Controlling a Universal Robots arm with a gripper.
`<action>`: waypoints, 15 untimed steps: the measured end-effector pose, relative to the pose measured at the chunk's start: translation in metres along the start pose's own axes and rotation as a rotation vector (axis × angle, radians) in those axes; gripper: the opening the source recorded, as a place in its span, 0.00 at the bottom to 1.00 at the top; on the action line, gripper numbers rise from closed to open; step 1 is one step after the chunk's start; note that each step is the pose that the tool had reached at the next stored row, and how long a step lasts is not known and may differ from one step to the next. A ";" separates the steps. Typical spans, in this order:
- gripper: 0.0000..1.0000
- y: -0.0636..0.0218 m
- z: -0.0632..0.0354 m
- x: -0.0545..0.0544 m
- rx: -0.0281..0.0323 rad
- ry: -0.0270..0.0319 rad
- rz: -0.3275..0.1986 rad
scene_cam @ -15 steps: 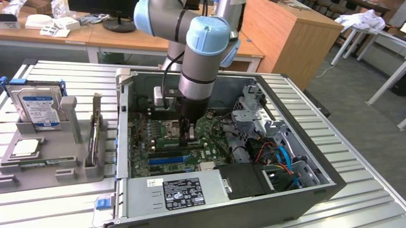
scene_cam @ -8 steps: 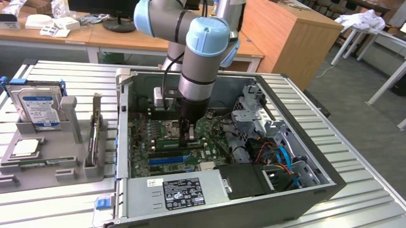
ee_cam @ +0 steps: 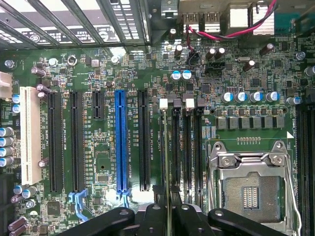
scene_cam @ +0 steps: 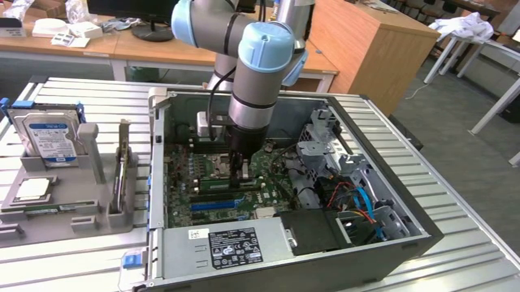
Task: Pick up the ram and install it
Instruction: 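Insert the ram into the slot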
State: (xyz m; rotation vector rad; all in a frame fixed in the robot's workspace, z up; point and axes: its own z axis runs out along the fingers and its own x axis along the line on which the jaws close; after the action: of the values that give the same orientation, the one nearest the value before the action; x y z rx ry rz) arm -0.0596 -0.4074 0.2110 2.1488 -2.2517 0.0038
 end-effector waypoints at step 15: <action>0.27 0.0002 -0.0112 0.000 0.0000 0.0005 0.001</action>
State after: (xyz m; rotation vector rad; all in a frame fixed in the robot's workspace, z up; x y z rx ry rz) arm -0.0596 -0.4074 0.2222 2.1469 -2.2530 0.0043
